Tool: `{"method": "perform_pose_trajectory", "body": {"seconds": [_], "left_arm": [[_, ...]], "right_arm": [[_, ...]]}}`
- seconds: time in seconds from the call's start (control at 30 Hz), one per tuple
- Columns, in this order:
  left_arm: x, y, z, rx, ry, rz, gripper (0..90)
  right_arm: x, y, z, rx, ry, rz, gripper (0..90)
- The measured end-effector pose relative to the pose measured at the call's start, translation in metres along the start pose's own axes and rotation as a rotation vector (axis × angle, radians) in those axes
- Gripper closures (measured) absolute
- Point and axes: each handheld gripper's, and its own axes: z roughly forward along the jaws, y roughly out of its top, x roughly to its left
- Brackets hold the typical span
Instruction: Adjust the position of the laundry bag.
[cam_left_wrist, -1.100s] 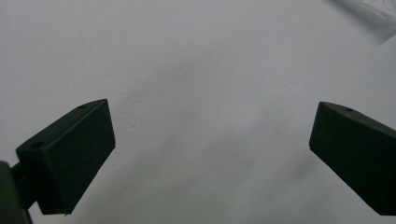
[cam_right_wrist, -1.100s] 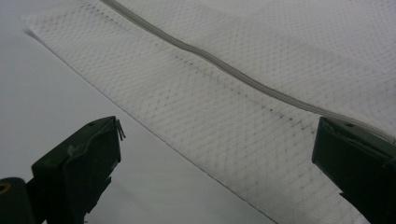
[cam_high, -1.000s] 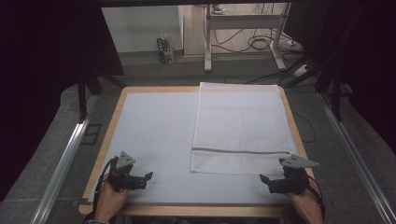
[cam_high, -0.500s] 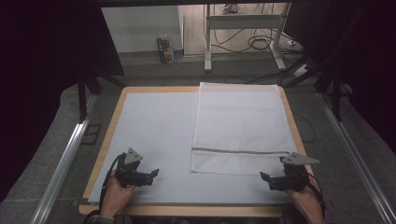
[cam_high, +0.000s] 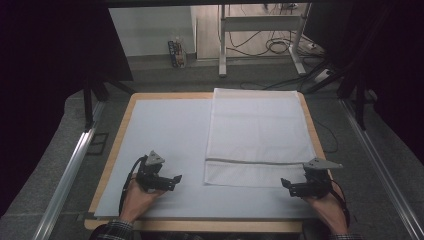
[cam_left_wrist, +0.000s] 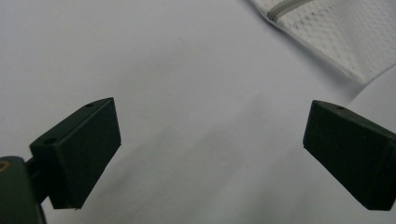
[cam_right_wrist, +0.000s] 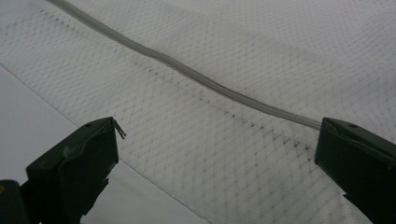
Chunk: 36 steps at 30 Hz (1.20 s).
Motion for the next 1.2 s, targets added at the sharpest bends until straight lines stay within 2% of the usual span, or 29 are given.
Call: {"method": "perform_pose_trajectory", "body": {"seconds": [0.1, 0.23, 0.27, 0.37, 0.4, 0.43, 0.6, 0.63, 0.7, 0.73, 0.77, 0.9, 0.93, 1.0, 1.07, 1.1, 1.17, 1.2], "left_arm": [[-0.003, 0.009, 0.007, -0.001, 0.008, 0.027, 7.2], [-0.007, 0.02, 0.018, 0.001, 0.005, 0.054, 11.6], [-0.009, 0.025, 0.024, 0.009, -0.001, 0.071, 13.0], [-0.012, 0.03, 0.03, 0.016, 0.0, 0.089, 13.4], [-0.014, 0.035, 0.035, 0.019, -0.006, 0.103, 14.4], [-0.014, 0.035, 0.035, 0.019, -0.006, 0.103, 14.9], [-0.017, 0.048, 0.042, 0.002, -0.034, 0.102, 21.7], [-0.017, 0.05, 0.043, -0.005, -0.04, 0.098, 21.7], [-0.017, 0.055, 0.046, -0.015, -0.057, 0.088, 25.6], [-0.017, 0.057, 0.048, -0.017, -0.067, 0.083, 29.6], [-0.017, 0.06, 0.05, -0.019, -0.073, 0.085, 29.6], [-0.02, 0.07, 0.059, -0.024, -0.08, 0.082, 37.9], [-0.022, 0.076, 0.064, -0.023, -0.085, 0.084, 43.3], [-0.023, 0.078, 0.066, -0.022, -0.084, 0.088, 44.6], [-0.025, 0.081, 0.071, -0.02, -0.084, 0.088, 52.1], [-0.025, 0.083, 0.074, -0.015, -0.081, 0.093, 52.1], [-0.026, 0.085, 0.079, -0.003, -0.066, 0.095, 57.6], [-0.025, 0.086, 0.084, 0.001, -0.07, 0.086, 60.4]], "right_arm": [[-0.003, 0.002, 0.001, 0.013, -0.007, 0.019, 0.0], [-0.006, 0.005, 0.001, 0.029, -0.012, 0.037, 5.0], [-0.008, 0.006, 0.001, 0.039, -0.026, 0.033, 7.1], [-0.01, 0.007, 0.001, 0.044, -0.035, 0.035, 9.4], [-0.014, 0.008, 0.001, 0.042, -0.041, 0.038, 13.0], [-0.014, 0.008, 0.001, 0.042, -0.041, 0.038, 13.0], [-0.023, 0.013, -0.001, 0.039, -0.067, 0.032, 27.5], [-0.023, 0.013, -0.001, 0.039, -0.067, 0.032, 27.5], [-0.026, 0.014, -0.001, 0.044, -0.078, 0.027, 34.3], [-0.031, 0.016, -0.003, 0.043, -0.087, 0.029, 40.5], [-0.031, 0.016, -0.003, 0.043, -0.087, 0.029, 40.5], [-0.042, 0.018, -0.004, 0.04, -0.098, 0.064, 46.4], [-0.047, 0.017, -0.003, 0.053, -0.104, 0.073, 48.9], [-0.05, 0.017, -0.002, 0.057, -0.114, 0.071, 51.1], [-0.057, 0.015, -0.002, 0.073, -0.135, 0.073, 57.0], [-0.057, 0.015, -0.002, 0.073, -0.135, 0.073, 57.0], [-0.063, 0.014, -0.004, 0.07, -0.145, 0.083, 61.4], [-0.068, 0.014, -0.005, 0.071, -0.166, 0.088, 66.0]]}}
